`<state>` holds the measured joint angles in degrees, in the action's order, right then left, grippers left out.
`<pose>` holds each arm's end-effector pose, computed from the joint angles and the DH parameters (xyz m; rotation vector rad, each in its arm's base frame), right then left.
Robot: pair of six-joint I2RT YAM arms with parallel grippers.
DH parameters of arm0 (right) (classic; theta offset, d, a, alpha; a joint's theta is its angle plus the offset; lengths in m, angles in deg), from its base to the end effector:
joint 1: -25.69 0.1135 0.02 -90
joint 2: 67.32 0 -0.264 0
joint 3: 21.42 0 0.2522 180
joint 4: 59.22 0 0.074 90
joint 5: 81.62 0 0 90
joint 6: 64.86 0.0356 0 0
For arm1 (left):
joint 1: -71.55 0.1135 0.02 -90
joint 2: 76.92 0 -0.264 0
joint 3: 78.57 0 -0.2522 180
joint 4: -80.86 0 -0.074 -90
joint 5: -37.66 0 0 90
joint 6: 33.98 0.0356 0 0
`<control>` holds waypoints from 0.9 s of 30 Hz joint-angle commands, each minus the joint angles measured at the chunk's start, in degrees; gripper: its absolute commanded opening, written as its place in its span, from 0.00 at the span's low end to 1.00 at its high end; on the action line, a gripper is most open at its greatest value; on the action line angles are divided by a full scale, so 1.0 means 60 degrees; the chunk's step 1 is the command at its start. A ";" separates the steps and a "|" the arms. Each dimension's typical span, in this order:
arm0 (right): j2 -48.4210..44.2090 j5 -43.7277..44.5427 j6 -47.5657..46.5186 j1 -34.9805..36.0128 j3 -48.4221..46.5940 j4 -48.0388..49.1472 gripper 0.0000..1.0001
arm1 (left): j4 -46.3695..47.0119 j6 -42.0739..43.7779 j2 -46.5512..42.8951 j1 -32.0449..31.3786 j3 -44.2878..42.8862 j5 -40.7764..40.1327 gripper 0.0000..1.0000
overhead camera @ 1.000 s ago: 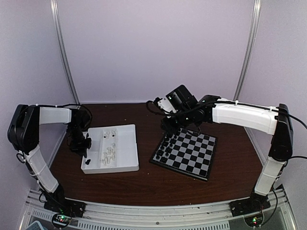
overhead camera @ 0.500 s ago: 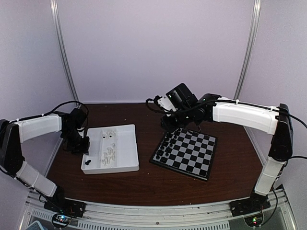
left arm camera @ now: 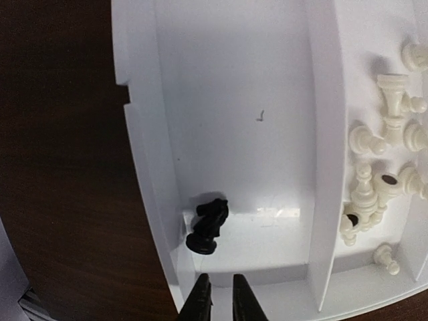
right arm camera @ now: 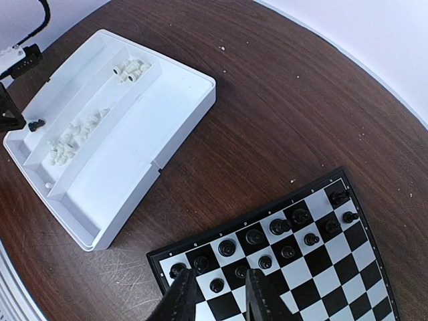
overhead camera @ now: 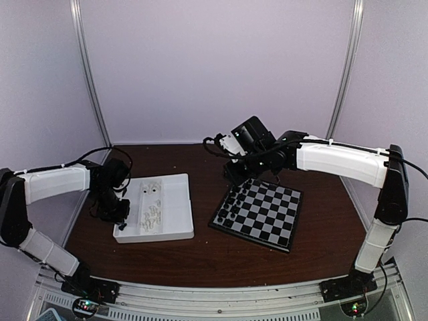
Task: Set up the chess pieces on the board
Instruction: Pick up the chess piece from the storage box.
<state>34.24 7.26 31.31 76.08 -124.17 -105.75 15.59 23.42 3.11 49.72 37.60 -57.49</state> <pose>0.2558 0.3102 0.2994 -0.9194 2.2374 0.4915 0.2172 -0.0836 0.1949 -0.2885 2.9542 0.0175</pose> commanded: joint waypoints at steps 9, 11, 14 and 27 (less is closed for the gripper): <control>-0.0085 0.0129 0.0110 0.0051 0.0065 0.0027 0.28 | -0.0212 0.0680 0.1734 -0.0068 -0.0568 -0.0509 0.26; -0.0080 0.0107 0.0126 0.0046 0.0079 0.0028 0.28 | -0.0157 0.0672 0.1835 -0.0090 -0.0591 -0.0666 0.26; -0.0050 0.0078 0.0142 0.0041 0.0080 0.0056 0.28 | -0.0071 0.0619 0.2007 -0.0161 -0.0620 -0.0964 0.27; -0.0131 0.0095 0.0127 0.0045 0.0131 0.0013 0.28 | 0.0393 0.0515 0.2579 -0.0299 -0.0500 -0.1021 0.20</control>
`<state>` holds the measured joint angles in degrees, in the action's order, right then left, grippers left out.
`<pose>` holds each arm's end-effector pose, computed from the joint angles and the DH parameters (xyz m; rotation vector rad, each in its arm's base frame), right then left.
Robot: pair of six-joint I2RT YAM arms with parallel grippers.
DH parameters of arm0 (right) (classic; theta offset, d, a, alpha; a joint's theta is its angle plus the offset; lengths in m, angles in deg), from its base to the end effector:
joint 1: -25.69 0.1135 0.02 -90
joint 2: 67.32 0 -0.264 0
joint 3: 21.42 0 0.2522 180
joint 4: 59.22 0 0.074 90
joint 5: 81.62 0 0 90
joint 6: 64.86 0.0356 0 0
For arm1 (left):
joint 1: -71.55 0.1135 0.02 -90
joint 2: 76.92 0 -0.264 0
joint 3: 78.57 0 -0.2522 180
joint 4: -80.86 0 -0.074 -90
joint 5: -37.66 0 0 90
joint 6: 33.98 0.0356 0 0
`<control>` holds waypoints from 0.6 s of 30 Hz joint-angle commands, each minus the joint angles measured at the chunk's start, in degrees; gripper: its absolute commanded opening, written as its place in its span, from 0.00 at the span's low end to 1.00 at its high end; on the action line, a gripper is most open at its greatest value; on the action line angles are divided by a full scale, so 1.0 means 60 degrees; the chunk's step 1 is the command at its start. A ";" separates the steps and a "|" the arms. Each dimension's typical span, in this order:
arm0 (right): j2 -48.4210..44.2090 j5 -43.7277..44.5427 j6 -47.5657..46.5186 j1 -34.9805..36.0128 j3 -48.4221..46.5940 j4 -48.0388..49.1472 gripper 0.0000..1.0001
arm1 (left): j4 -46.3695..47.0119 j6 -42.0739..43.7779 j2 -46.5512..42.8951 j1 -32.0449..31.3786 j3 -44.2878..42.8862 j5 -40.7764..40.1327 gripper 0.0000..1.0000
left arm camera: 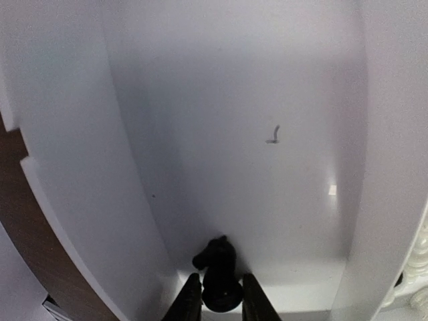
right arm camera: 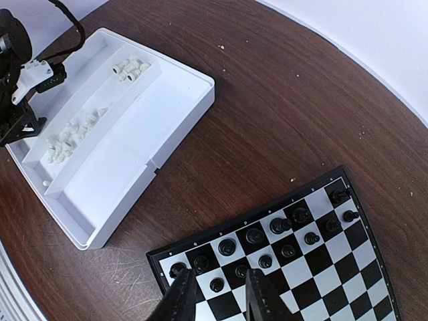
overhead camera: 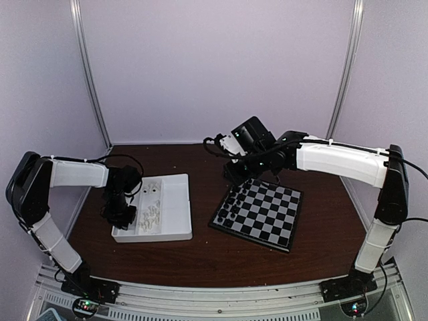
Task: Set up the chess pieces on the board
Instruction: Pick up the chess piece from the storage box.
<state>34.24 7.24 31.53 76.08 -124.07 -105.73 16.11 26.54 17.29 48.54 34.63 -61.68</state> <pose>0.2557 0.3101 0.2989 -0.9160 2.2408 0.4930 0.2408 -0.0960 0.1516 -0.1698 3.0884 0.2524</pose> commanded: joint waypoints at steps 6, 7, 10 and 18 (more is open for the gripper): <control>-0.0162 -0.0512 0.0227 0.0051 -0.0187 -0.0247 0.30 | 0.0398 -0.0053 -0.0941 -0.0654 -0.0124 -0.1005 0.13; -0.0073 -0.0814 0.0292 0.0042 -0.0373 -0.0416 0.30 | 0.0406 -0.0074 -0.1183 -0.0676 -0.0145 -0.1017 0.12; 0.0285 -0.1926 0.0656 0.0046 -0.0896 -0.0743 0.30 | 0.0492 0.0018 -0.2059 -0.0728 -0.0236 -0.0848 0.12; 0.0960 -0.5067 0.2706 0.0068 -0.0956 0.0503 0.33 | 0.2644 0.0781 -0.3800 -0.1497 0.0334 0.0618 0.11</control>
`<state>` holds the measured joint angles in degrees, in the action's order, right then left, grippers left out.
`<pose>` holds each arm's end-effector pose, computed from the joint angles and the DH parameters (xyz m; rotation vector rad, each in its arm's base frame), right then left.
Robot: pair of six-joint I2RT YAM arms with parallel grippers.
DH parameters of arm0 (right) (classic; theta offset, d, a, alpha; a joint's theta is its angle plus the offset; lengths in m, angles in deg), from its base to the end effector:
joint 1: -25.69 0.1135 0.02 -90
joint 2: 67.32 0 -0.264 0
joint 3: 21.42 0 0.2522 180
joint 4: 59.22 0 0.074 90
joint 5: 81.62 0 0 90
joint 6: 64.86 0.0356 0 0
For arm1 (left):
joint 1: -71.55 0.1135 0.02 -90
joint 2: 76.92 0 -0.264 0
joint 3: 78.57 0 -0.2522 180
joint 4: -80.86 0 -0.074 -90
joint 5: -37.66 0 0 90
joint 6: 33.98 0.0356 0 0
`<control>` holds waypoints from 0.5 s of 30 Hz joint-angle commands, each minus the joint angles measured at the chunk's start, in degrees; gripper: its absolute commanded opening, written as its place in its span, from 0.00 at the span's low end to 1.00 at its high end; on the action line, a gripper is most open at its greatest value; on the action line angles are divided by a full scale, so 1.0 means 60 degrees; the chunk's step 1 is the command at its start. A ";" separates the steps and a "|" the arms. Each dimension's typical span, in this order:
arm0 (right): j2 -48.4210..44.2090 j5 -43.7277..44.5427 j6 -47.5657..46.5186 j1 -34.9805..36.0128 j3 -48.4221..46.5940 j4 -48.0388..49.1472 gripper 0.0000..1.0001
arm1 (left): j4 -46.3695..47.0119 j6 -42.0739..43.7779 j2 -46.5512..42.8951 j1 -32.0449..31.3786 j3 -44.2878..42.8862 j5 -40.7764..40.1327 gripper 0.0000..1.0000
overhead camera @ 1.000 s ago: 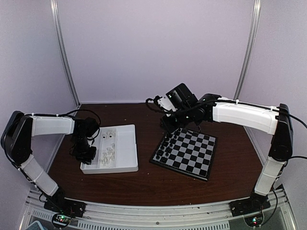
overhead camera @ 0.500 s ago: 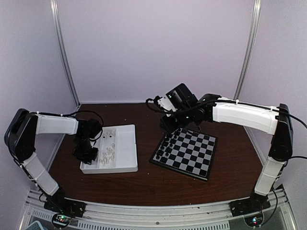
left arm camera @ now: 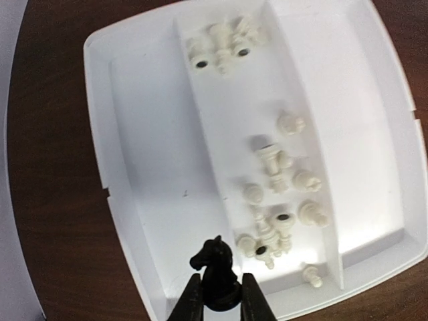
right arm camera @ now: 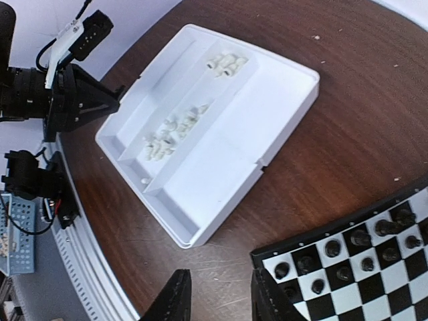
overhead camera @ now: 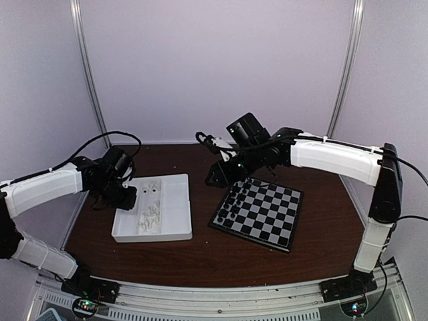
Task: Set up the chess pieces on the board
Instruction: Pick up the chess piece from the storage box, then place the chess piece on the chessboard.
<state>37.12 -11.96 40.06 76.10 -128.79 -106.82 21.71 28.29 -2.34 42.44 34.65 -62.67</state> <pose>0.2543 0.3270 0.3066 -0.9392 2.3212 0.9399 0.2148 -0.1123 0.2335 -0.0173 2.7037 -0.0474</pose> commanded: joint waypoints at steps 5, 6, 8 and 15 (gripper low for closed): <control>0.1041 -0.2857 0.2559 0.0086 -0.0134 0.1499 0.34 | 0.3477 0.1220 -0.0619 -0.1213 0.0652 0.1283 0.11; 0.1135 -0.2996 0.2768 0.0100 -0.0119 0.1684 0.34 | 0.3725 0.1380 -0.0532 -0.1384 0.0624 0.1368 0.11; 0.1297 -0.3224 0.3132 0.0119 -0.0119 0.2038 0.34 | 0.4275 0.1749 -0.0392 -0.1816 0.0633 0.1360 0.11; 0.1575 -0.3595 0.3823 0.0215 -0.0074 0.2561 0.33 | 0.6054 0.2786 -0.0024 -0.2933 0.0916 0.1591 0.12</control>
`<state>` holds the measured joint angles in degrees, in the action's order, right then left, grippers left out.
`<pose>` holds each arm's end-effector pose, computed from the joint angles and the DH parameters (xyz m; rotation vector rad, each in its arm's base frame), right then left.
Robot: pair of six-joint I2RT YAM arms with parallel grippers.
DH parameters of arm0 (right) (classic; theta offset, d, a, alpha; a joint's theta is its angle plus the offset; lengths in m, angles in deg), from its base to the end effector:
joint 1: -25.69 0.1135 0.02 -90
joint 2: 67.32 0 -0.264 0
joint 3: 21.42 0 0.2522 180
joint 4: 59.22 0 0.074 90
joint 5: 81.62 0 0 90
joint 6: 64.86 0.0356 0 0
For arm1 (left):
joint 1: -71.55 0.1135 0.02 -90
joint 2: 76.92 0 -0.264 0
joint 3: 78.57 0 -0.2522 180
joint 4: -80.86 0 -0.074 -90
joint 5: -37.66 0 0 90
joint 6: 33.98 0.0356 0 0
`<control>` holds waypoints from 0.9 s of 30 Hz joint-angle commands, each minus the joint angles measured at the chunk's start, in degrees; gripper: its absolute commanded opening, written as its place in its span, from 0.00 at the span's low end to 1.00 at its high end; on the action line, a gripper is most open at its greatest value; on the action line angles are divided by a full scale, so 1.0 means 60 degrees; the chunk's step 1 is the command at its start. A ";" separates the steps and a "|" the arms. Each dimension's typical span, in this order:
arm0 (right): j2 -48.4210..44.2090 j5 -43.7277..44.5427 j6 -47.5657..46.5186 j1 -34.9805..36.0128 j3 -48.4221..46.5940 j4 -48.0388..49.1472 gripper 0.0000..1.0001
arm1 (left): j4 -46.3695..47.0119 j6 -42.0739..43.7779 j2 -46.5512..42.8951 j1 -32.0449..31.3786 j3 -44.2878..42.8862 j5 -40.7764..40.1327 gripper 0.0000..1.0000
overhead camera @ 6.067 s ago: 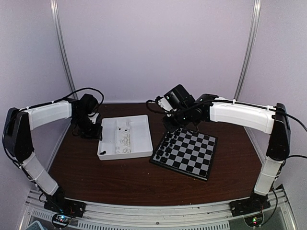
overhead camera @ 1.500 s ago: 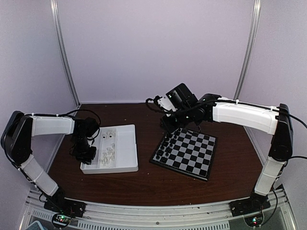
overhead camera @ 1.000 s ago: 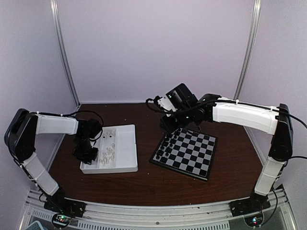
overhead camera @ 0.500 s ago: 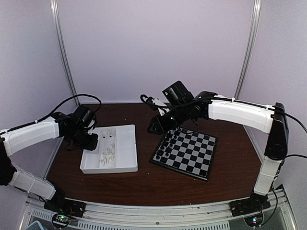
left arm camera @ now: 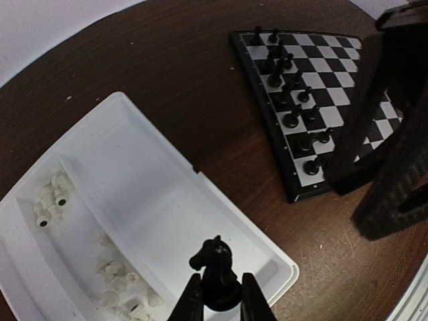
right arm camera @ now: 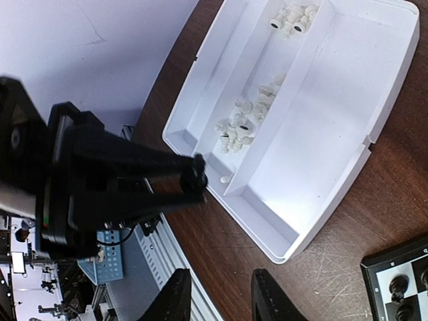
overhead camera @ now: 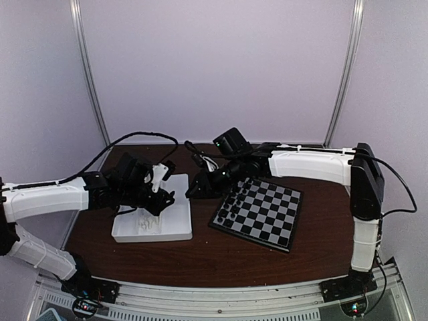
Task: Set up the chess pieces on the board
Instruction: Place the chess piece on the chessboard.
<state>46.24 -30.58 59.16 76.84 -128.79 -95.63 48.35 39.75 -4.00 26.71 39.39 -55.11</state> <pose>0.2655 0.3654 0.2595 -0.7845 2.5048 1.4459 0.1925 -0.1890 0.2430 0.5623 2.3088 -0.4709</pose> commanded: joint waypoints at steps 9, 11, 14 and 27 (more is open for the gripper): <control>0.0284 -0.0549 0.1030 0.0073 -0.0290 0.0553 0.30 | 0.2128 0.1470 0.0575 -0.0544 0.0296 0.1364 0.12; 0.0397 -0.0581 0.1243 0.0073 -0.0385 0.0528 0.29 | 0.2162 0.1507 0.0566 -0.0581 0.0331 0.1356 0.12; 0.0534 -0.0535 0.1468 0.0073 -0.0438 0.0496 0.29 | 0.2287 0.1538 0.0483 -0.0626 0.0444 0.1434 0.12; 0.0722 -0.0770 0.2106 -0.0001 -0.0199 0.1167 0.16 | 0.2393 0.1686 0.0419 -0.0788 0.0619 0.1479 0.12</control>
<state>50.32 -33.99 70.39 77.04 -129.86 -91.35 59.89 48.71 -0.54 22.34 42.67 -46.93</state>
